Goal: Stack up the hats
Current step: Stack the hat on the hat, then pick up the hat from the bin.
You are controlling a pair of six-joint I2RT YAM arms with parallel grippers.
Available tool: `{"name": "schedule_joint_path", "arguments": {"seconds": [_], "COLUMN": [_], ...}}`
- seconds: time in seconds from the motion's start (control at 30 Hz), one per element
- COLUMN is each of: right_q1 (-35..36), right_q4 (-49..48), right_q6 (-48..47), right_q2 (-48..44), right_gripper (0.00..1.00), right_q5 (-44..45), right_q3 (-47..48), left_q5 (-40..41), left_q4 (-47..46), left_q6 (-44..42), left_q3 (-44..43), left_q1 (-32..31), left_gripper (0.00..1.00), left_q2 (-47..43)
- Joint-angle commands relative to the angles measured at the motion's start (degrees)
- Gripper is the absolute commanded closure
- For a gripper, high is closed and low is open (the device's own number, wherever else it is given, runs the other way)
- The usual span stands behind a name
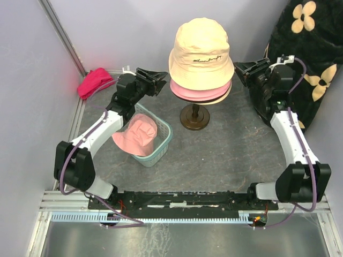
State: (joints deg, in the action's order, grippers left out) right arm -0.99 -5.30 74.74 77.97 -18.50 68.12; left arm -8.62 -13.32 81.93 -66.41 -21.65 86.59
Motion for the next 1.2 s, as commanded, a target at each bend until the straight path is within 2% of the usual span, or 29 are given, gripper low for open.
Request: {"name": "schedule_joint_path", "arguments": {"seconds": [0.0,0.17,0.3,0.5,0.57,0.73,0.87,1.0,1.1,1.17], "right_q1": [-1.25,-1.37,-1.29,0.66,5.04,21.0,34.15,47.21,52.91,54.93], "right_q4": [11.59,19.82,22.46,25.34,28.47,38.46,46.65,52.29,54.78,53.62], "right_q6": [-13.93,-23.55,-30.28,-38.3,-42.56,-53.4,-61.85,-69.23,-71.2,-71.01], "right_q2": [-4.86,-9.47,-10.9,-6.34,-3.77,4.71,11.36,16.06,18.56,18.4], "right_gripper": [0.55,0.52,0.5,0.5,0.5,0.49,0.49,0.48,0.46,0.44], "right_q5": [5.99,13.63,15.44,5.35,3.8,6.1,9.11,13.6,16.64,18.51], "right_q3": [5.94,12.21,20.17,37.13,43.53,59.37,68.5,71.78,70.27,65.61], "left_q5": [4.35,9.82,14.24,24.1,26.96,31.97,35.06,38.05,39.9,40.89], "left_q4": [4.94,12.13,17.09,23.97,26.16,30.15,33.25,36.02,38.05,39.0], "left_q6": [-5.67,-9.02,-10.81,-11.19,-10.86,-9.84,-9.45,-8.9,-8.68,-8.47], "left_q3": [-0.29,0.26,0.66,3.14,3.83,5.42,6.12,6.83,7.05,7.4], "left_q1": [0.85,1.99,2.57,2.71,2.67,2.66,2.64,2.67,2.67,2.66], "left_gripper": [0.44,0.41,0.4,0.37,0.36,0.35,0.34,0.34,0.33,0.32], "left_q2": [-5.83,-11.9,-16.58,-25.26,-27.62,-32.6,-35.97,-38.7,-40.27,-41.18]}}
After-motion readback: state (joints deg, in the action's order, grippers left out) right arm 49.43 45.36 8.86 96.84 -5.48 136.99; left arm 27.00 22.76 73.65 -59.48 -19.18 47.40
